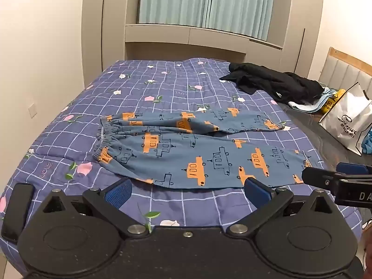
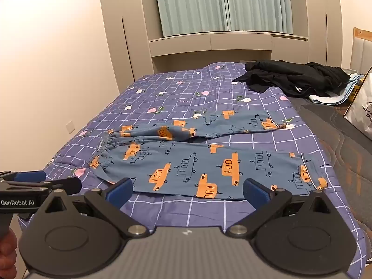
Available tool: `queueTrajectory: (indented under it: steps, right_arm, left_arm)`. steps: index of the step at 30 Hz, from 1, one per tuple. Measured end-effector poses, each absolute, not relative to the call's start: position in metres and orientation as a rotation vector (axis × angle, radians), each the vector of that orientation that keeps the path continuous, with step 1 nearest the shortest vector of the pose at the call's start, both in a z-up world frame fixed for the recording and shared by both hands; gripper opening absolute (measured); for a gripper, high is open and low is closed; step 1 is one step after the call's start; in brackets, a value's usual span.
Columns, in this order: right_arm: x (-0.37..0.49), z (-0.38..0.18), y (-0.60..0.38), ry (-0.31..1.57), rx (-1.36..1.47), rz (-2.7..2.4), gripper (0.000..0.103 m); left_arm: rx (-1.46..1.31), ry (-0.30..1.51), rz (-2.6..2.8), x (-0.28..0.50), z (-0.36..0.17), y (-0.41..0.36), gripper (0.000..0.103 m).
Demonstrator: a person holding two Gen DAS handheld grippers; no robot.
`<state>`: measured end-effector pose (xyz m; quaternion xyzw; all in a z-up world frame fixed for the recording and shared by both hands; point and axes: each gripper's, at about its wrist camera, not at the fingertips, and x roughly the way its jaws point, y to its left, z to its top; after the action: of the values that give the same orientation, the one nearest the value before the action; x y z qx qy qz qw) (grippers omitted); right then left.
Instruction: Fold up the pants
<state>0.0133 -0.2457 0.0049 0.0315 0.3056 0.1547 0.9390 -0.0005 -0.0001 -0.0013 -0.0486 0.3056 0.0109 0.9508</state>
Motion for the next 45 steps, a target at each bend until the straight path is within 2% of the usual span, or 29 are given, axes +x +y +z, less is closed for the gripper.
queueTrajectory:
  steps: [3, 45]
  right_arm:
    - [0.012, 0.005, -0.246, 0.625, 0.065, 0.314, 0.103]
    - [0.017, 0.001, -0.244, 0.636, 0.063, 0.312, 0.103]
  left_arm:
    - [-0.112, 0.665, 0.025, 0.008, 0.0, 0.003, 0.103]
    - [-0.114, 0.662, 0.011, 0.007, -0.007, 0.002, 0.103]
